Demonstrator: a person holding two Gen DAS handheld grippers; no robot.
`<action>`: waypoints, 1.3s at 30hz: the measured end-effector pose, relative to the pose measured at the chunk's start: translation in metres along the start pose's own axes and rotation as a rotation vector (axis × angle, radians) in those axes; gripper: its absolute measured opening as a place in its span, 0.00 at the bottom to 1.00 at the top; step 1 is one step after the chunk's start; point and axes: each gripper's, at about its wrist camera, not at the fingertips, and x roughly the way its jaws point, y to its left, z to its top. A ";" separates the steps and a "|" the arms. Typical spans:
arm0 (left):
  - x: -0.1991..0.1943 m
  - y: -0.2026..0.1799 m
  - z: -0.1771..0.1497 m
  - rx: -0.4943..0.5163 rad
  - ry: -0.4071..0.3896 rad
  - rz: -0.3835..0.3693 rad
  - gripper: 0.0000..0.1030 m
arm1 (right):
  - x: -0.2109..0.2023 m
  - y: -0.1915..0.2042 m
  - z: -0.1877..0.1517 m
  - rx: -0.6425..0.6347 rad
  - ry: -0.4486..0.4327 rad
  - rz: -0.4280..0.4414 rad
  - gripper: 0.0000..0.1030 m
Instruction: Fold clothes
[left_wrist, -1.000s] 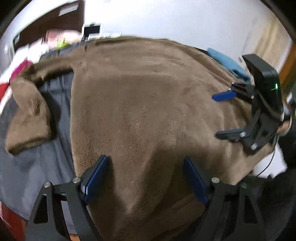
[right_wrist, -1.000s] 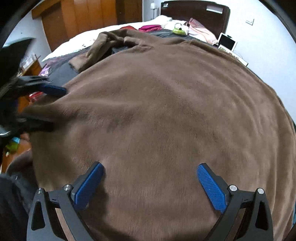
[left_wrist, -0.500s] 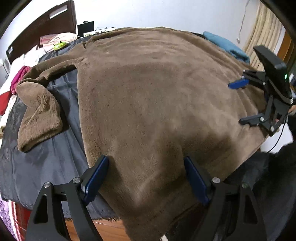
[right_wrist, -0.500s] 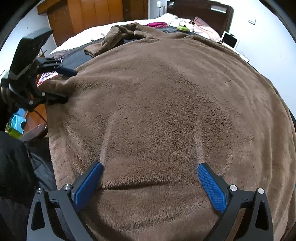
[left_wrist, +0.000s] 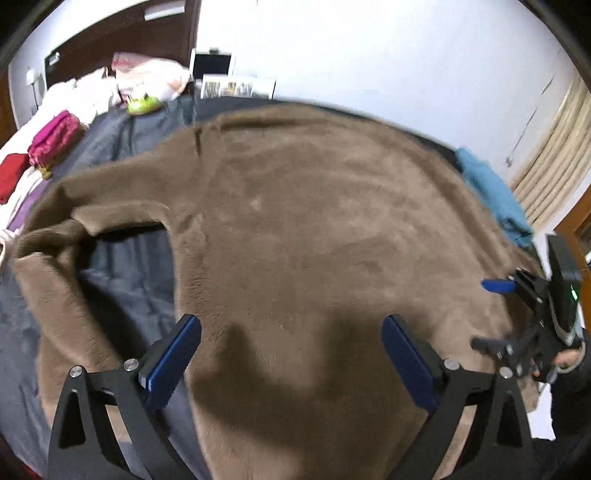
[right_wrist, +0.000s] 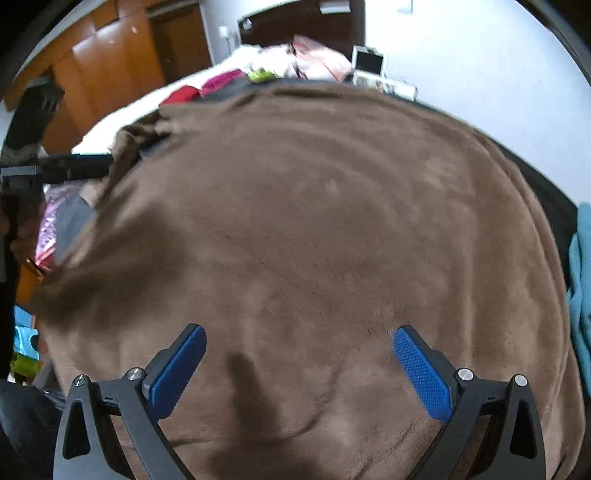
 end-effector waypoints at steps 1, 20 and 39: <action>0.009 -0.001 0.001 -0.002 0.034 0.005 0.96 | 0.003 0.005 -0.006 -0.037 0.008 -0.027 1.00; 0.082 0.026 0.197 -0.177 0.021 -0.054 0.97 | -0.013 0.012 -0.032 -0.069 -0.112 -0.023 1.00; 0.190 0.029 0.246 -0.121 0.032 0.060 0.96 | -0.011 0.009 -0.031 -0.049 -0.119 -0.029 1.00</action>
